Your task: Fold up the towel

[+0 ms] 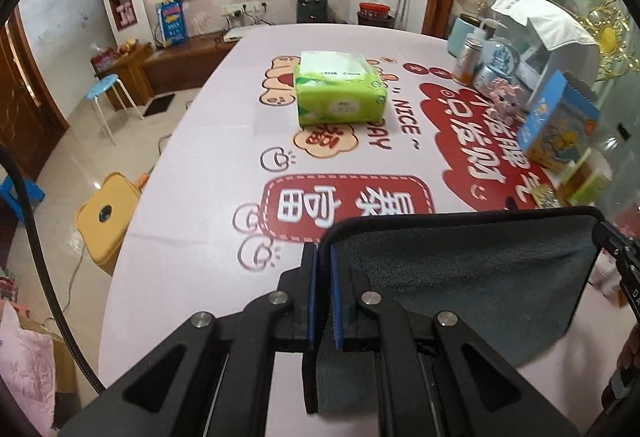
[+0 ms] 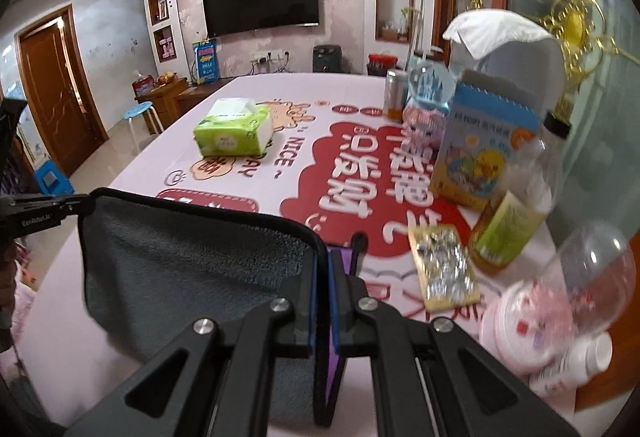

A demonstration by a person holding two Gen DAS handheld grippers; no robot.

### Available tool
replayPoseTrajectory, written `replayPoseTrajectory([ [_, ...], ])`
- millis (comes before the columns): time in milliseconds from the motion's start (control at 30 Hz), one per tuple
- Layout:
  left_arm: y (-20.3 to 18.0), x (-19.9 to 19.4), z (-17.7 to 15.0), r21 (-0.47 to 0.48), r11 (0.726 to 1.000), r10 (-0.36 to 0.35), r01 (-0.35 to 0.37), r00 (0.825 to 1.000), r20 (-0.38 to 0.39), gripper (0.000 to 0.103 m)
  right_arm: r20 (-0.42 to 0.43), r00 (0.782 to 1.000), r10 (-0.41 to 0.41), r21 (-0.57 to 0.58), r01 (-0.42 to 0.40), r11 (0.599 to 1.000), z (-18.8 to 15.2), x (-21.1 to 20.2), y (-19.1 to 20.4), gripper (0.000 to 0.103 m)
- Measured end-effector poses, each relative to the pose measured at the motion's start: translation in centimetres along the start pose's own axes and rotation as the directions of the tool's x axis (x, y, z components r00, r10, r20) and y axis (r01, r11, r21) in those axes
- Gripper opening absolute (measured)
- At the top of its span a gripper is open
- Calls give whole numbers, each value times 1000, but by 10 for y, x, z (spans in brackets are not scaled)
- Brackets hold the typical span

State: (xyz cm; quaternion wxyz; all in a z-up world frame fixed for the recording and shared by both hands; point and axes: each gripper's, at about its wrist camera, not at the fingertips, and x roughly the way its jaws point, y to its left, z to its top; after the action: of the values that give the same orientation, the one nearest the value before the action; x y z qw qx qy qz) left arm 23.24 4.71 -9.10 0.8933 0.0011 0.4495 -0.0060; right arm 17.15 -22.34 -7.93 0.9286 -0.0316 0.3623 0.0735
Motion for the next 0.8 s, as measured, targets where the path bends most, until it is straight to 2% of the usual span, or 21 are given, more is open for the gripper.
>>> replayPoseTrajectory([
  [233, 0, 45, 4, -41, 999, 18, -20, 999, -38, 5, 14, 997, -81, -54, 82, 995, -5, 43, 9, 5],
  [400, 1, 78, 3, -78, 996, 23, -29, 996, -81, 5, -49, 994, -94, -37, 92, 995, -13, 76, 9, 5],
  [633, -3, 104, -1, -73, 997, 18, -27, 993, -118, 5, -49, 994, -98, 1, 98, 995, -23, 93, 5, 8],
  [733, -5, 105, -1, -74, 997, 14, -23, 993, -116, 10, -53, 992, -111, 19, 113, 993, -24, 96, 2, 17],
  [800, -6, 105, 0, -70, 997, 11, -20, 993, -116, 22, -76, 992, -105, 19, 107, 994, -24, 99, 1, 32],
])
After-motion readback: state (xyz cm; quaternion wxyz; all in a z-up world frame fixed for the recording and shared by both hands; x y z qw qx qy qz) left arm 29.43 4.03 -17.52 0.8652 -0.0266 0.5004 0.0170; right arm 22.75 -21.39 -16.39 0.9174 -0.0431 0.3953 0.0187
